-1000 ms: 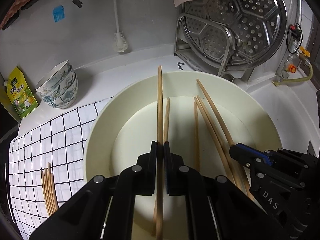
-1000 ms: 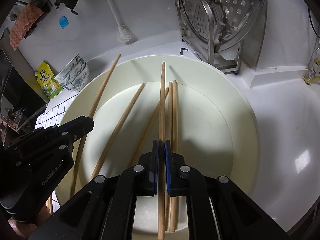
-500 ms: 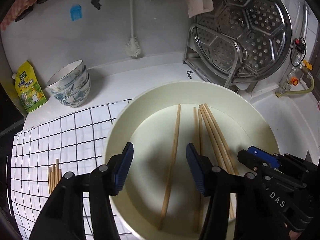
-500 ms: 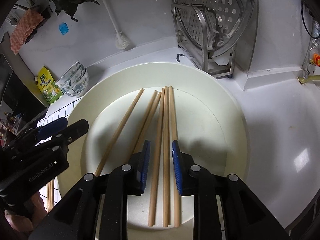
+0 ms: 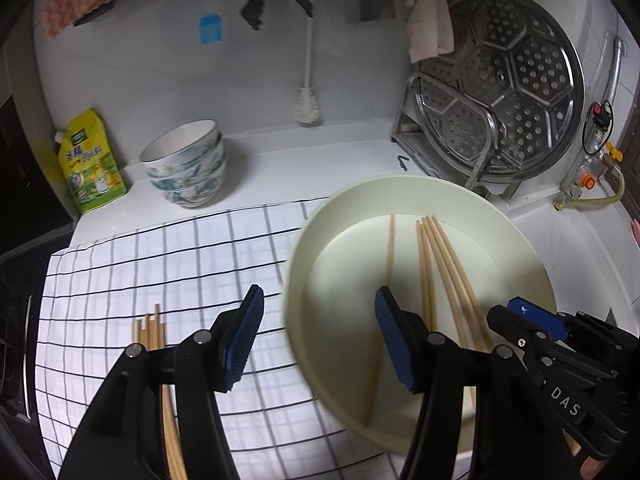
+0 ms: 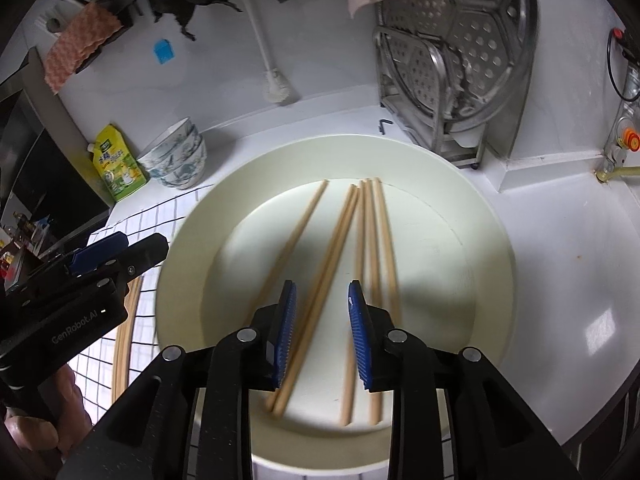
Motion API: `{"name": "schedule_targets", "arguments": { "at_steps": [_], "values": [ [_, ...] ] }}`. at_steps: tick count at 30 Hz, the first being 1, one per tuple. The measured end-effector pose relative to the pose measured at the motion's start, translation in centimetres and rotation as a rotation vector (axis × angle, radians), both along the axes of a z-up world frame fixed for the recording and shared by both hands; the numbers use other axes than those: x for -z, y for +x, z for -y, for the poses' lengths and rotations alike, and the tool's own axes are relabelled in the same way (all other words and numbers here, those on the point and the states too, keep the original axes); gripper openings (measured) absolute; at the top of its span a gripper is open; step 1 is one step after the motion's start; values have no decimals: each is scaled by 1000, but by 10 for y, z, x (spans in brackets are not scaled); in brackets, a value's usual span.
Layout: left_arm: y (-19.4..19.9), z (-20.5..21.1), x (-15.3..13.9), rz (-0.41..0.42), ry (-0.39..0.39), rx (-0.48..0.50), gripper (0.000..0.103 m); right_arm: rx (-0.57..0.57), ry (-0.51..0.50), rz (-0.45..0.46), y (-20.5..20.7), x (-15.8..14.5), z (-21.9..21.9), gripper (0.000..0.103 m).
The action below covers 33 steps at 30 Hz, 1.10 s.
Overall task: Organize utensils
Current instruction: 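Move the right tool back over the chopsticks on the cloth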
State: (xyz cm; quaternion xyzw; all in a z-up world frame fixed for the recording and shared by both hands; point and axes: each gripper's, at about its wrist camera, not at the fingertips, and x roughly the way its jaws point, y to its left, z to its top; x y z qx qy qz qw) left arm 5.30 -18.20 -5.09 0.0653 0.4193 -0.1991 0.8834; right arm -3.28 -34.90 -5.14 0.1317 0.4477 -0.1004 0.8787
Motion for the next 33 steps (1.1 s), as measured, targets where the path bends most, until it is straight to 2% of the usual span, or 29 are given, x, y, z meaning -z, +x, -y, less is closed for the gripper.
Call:
{"name": "schedule_targets", "arguments": {
  "at_steps": [3, 8, 12, 18, 25, 33],
  "values": [
    [-2, -17, -5, 6, -6, -14, 60, -11, -5, 6, -1, -4, -16, 33],
    [-5, -51, -10, 10, -17, -39, 63, -36, -12, 13, -2, -9, -44, 34],
    [-6, -77, -12, 13, -22, -60, 66, -59, -17, 20, -2, -12, -70, 46],
    [-6, -121, -10, 13, -16, -102, 67, -99, -16, 13, 3, -12, -107, 50],
    [-6, -169, -1, 4, -6, -148, 74, -131, -12, 9, 8, -7, -144, 53],
    [-3, -215, 18, -31, 16, -181, 77, -163, 6, -19, 12, 15, -187, 56]
  ]
}}
